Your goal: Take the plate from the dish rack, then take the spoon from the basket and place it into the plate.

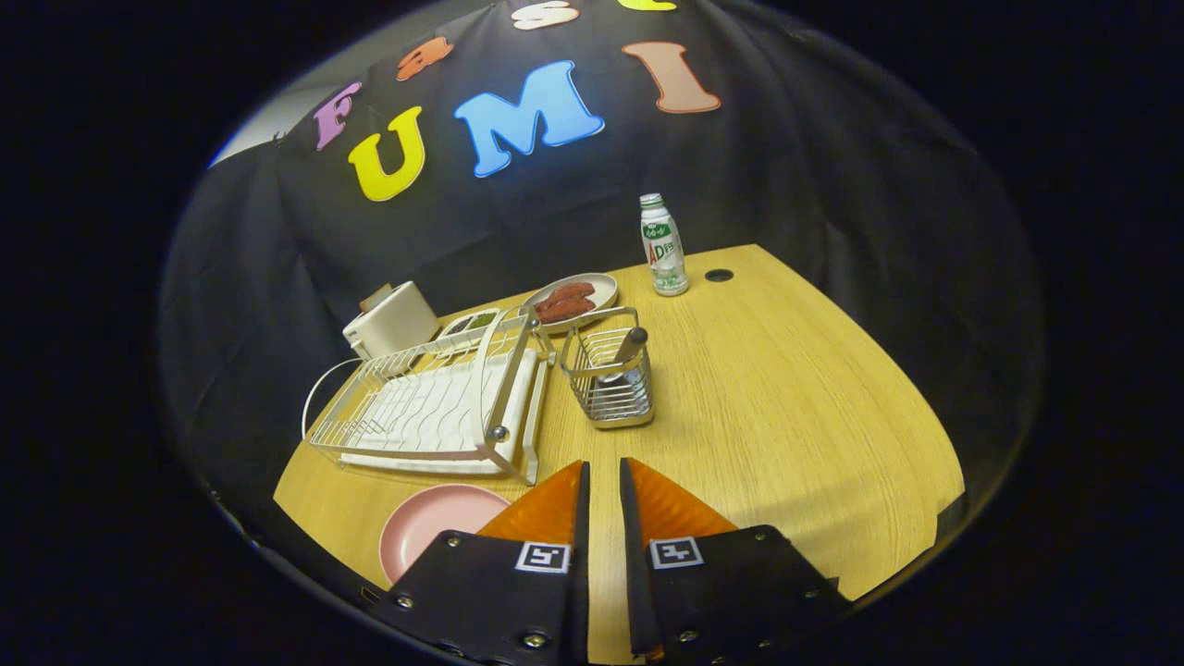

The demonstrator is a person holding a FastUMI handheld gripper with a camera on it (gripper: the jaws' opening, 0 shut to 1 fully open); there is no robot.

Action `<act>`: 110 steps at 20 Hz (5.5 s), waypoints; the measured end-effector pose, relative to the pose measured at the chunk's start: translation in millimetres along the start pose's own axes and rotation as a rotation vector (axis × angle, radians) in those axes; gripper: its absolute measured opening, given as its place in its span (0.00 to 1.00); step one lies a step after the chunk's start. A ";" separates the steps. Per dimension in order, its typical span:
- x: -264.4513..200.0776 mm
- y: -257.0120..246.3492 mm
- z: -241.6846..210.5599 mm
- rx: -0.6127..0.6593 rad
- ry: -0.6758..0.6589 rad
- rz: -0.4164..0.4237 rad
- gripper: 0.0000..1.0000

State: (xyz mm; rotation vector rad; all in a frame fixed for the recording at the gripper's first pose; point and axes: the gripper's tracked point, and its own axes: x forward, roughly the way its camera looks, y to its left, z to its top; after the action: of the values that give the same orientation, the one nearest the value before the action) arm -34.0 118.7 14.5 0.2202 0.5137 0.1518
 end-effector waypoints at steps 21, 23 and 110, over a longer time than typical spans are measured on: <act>85.1 -17.8 83.3 -0.152 -0.308 0.003 0.17; 95.0 -16.3 88.6 -0.146 -0.308 0.009 0.17; -5.9 201.5 -34.2 -0.347 0.025 0.486 0.11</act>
State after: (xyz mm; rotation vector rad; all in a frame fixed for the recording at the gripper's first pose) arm -74.1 317.8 37.8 -0.0007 0.4433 0.7116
